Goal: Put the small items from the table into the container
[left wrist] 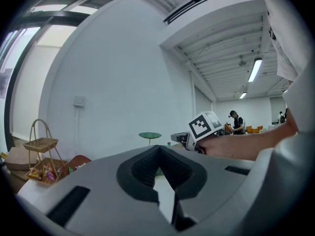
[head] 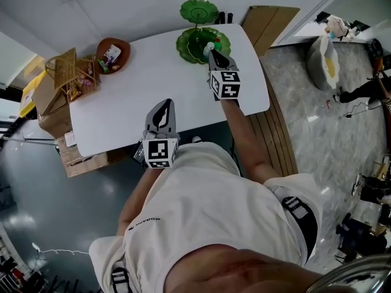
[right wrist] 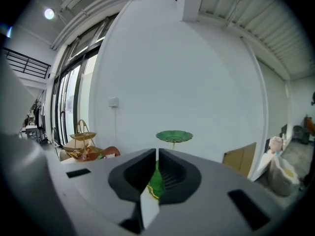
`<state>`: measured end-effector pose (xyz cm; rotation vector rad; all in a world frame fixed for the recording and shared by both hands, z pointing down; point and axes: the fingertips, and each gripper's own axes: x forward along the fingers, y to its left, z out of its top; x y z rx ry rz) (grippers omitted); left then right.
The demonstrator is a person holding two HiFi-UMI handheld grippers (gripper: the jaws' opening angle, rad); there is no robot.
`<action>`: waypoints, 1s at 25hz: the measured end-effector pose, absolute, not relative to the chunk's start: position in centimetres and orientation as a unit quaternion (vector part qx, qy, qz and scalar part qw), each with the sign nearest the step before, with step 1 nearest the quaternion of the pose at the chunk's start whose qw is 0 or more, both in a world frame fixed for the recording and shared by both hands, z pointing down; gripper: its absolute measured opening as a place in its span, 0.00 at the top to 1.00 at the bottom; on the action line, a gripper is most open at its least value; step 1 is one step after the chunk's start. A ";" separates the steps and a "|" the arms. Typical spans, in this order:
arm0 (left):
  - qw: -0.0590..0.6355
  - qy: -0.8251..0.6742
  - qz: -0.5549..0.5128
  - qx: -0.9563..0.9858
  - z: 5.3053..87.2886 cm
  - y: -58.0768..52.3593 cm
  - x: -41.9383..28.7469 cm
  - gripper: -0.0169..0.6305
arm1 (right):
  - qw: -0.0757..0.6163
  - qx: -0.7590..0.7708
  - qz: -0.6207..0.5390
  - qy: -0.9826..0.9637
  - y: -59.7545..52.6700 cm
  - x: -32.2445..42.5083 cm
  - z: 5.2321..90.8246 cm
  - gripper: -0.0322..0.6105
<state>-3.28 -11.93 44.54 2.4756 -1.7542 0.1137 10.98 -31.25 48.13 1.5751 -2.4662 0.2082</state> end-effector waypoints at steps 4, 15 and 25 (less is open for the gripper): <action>0.054 -0.572 0.036 0.818 44.4 -11.9 -3.0 0.97 | 0.098 0.530 0.073 -0.839 -29.8 10.4 47.8 0.92; 0.062 -0.567 0.028 0.821 44.2 -11.7 -2.9 0.97 | 0.068 0.505 0.073 -0.857 -24.7 7.0 45.9 0.93; 0.065 -0.571 0.021 0.818 44.2 -11.7 -3.5 0.97 | 0.049 0.490 0.072 -0.867 -21.4 4.8 45.2 0.93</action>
